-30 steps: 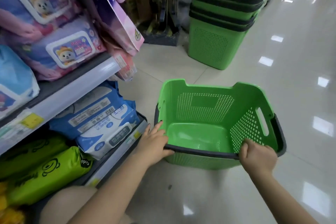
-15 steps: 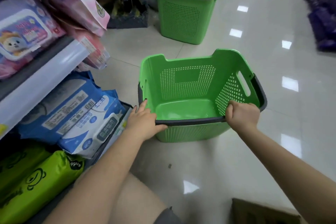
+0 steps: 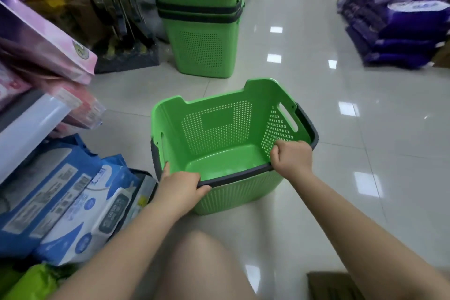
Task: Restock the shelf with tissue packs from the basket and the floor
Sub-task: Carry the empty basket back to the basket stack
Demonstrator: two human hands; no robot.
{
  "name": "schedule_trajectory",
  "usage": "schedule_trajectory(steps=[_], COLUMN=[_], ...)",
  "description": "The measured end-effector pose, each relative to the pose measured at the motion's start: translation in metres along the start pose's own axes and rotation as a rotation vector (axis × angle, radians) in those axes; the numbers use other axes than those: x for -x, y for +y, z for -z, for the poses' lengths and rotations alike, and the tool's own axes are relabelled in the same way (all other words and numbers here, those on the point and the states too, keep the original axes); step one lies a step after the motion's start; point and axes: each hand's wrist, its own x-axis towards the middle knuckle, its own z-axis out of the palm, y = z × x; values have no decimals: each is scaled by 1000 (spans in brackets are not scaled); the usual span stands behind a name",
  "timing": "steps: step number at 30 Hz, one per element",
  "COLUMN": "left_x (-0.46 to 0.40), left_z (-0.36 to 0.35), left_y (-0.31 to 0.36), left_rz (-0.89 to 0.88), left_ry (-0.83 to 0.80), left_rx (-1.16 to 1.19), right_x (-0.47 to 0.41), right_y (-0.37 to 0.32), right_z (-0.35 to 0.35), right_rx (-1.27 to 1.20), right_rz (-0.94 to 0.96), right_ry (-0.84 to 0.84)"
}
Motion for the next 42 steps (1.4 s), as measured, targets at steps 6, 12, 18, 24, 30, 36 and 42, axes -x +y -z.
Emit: schedule_trajectory(steps=[6, 12, 18, 24, 30, 36, 42], left_x=[-26, -50, -52, -42, -24, -23, -69], left_z=[1, -2, 3, 9, 41, 97, 128], left_y=[54, 58, 56, 70, 77, 66, 50], left_rz=[-169, -217, -284, -386, -443, -410, -356], left_ry=[47, 33, -25, -44, 15, 262, 319], left_rx=[137, 114, 72, -25, -1, 66, -40], right_x=[0, -2, 7, 40, 50, -8, -77], right_y=[-2, -1, 3, 14, 28, 18, 18], right_z=[0, -2, 4, 26, 62, 122, 137], right_rx=[53, 65, 74, 237, 126, 95, 43], right_rz=[9, -27, -72, -101, -14, -52, -158], right_ry=[68, 86, -49, -7, 192, 9, -328])
